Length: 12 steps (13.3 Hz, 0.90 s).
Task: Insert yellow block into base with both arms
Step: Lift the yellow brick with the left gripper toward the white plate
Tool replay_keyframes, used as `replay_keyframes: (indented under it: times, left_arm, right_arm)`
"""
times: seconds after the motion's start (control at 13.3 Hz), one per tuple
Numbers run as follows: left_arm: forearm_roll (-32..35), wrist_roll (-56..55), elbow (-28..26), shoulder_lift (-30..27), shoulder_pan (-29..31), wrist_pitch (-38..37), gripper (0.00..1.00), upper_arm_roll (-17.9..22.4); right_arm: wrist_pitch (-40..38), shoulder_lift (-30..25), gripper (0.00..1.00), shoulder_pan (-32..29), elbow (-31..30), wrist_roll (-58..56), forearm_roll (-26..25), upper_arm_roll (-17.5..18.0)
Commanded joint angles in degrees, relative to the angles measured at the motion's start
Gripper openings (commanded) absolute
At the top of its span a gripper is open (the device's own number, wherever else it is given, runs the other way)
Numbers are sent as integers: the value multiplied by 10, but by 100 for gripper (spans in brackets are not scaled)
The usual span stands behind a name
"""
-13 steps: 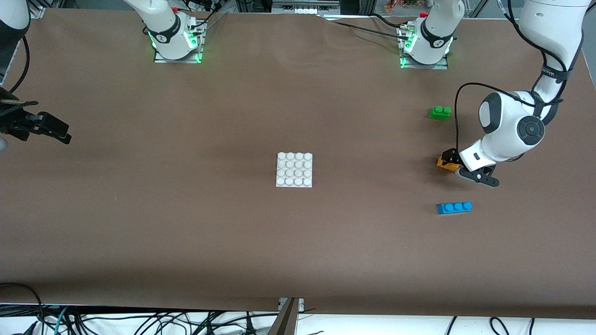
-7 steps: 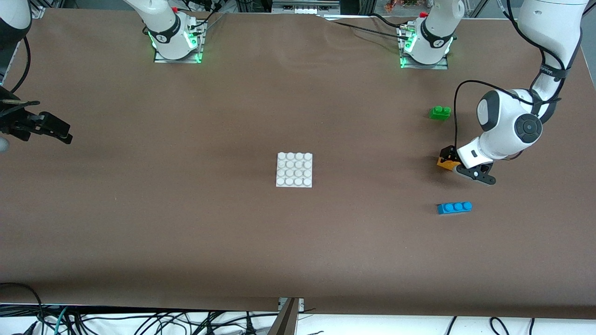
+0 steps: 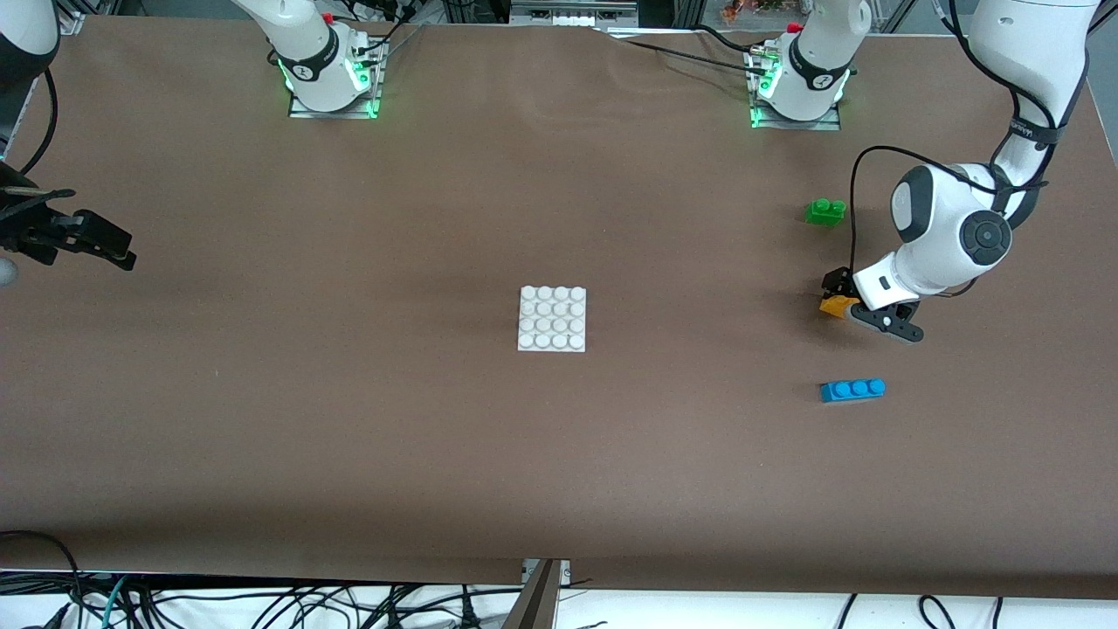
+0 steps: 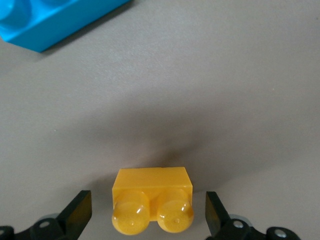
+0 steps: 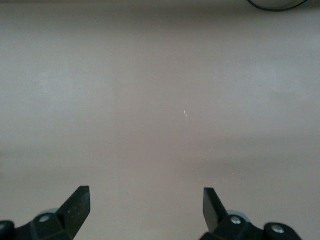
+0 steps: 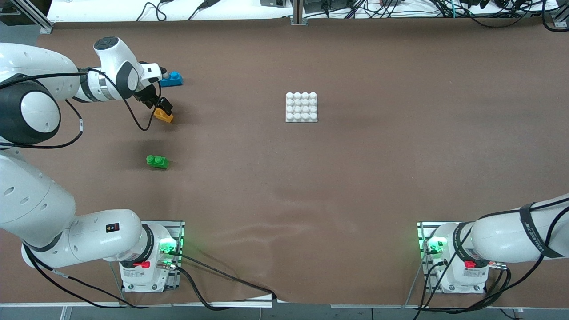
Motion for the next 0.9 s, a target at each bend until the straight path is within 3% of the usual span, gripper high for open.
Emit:
replay_keyframes:
  times: [0.0, 0.37, 0.45, 0.52, 0.6, 0.67, 0.82]
  left_arm:
    - [-6, 24, -10, -4, 0, 9, 100, -1]
    - [-6, 24, -10, 4, 0, 17, 100, -1]
    - [-6, 24, -10, 3, 0, 17, 92, -1]
    - [-6, 24, -10, 3, 0, 16, 81, -1]
    - [-6, 26, -10, 1, 0, 14, 54, -1]
    - [-6, 29, -9, -1, 0, 12, 34, -1]
    - [-10, 24, 0, -8, 0, -8, 0, -2]
  right_arm:
    - [-6, -1, 100, -5, 4, -4, -5, 6]
    - [-6, -1, 100, -4, 4, -3, -5, 6]
    - [-6, -1, 100, -4, 4, -4, -5, 6]
    - [-6, -1, 100, -4, 4, -3, -5, 6]
    - [-5, -1, 100, -4, 4, -4, -5, 6]
    - [-5, -1, 100, -4, 4, -4, -5, 6]
    - [-5, -1, 100, -4, 4, -4, -5, 6]
